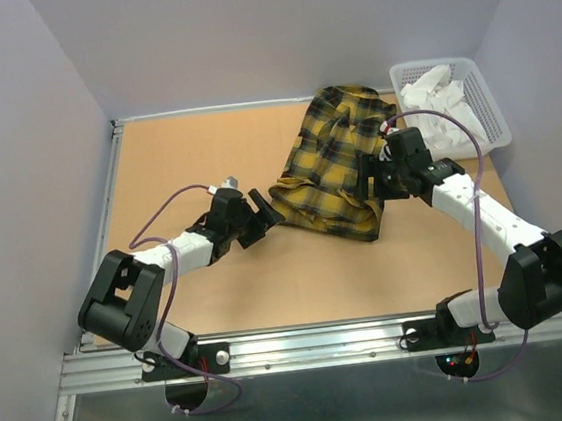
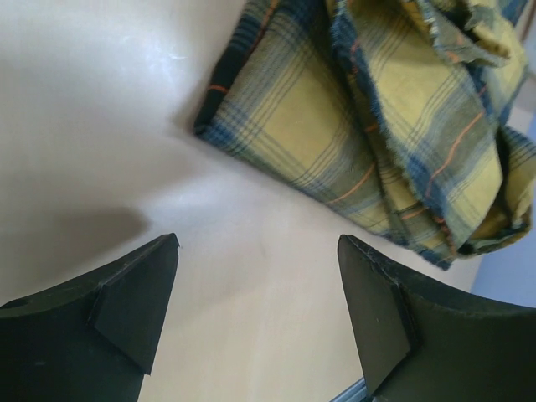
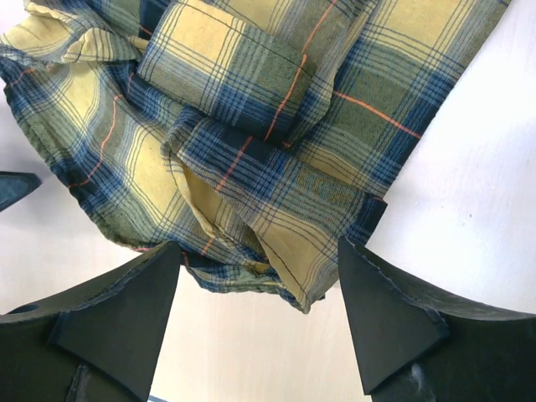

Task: Fold and stack the long sleeve shirts
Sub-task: Fold the shirt

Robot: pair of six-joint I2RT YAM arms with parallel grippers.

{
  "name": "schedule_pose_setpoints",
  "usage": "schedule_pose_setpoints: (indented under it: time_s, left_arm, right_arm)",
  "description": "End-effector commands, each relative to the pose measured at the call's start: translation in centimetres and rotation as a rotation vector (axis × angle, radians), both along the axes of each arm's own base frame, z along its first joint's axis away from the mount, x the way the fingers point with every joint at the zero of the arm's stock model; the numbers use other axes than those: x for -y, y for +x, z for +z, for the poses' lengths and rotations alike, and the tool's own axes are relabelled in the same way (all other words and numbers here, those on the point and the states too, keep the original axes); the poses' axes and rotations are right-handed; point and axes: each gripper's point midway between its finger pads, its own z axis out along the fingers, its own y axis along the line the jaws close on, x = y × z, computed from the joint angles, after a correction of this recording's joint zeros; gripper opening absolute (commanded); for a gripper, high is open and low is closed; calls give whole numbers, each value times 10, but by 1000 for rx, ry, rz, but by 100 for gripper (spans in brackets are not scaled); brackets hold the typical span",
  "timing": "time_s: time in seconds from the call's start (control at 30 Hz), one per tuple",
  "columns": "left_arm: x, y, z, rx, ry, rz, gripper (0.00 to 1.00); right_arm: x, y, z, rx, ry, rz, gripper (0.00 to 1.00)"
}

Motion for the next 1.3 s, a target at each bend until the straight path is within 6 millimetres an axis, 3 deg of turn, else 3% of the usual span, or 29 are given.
schedule_pose_setpoints:
  time_s: [0.0,0.1,0.33,0.5,0.67,0.73,0.8,0.93,0.97,1.03,1.1,1.13,1.27]
  left_arm:
    - [29,18,20,75,-130,77,88]
    - [35,26,11,68,-140,113,87]
    - [63,31,-22,19,-126,121,75]
    - [74,31,-28,13,-159,135,64]
    - [73,28,-37,-4,-148,152,35]
    - [67,24,-35,4,-137,151,23]
    - [55,19,-33,10,-94,164,17]
    - [32,5,-35,18,32,131,13]
    - [18,-2,-34,21,97,125,10]
    - [-1,-12,-35,22,168,117,10]
    - [-23,-21,-27,45,251,104,9]
    - [-35,-26,-19,54,279,112,9]
    - [-75,-29,-9,63,347,129,15]
  right_arm:
    - [-1,-1,12,51,4,24,80]
    - [-1,-2,13,56,5,24,80]
    - [0,-7,18,77,5,43,80]
    - [1,-12,18,82,6,57,80]
    - [-2,-15,20,84,16,81,80]
    - [-7,-18,22,83,34,105,80]
    - [-16,-23,22,71,56,146,80]
    - [-46,-39,17,71,24,250,80]
    - [-53,-43,13,64,8,272,80]
    - [-70,-53,7,66,-25,323,80]
    - [-81,-57,3,76,-60,345,80]
    - [-96,-66,3,89,-71,396,81]
    - [-123,-82,-6,103,-131,480,81]
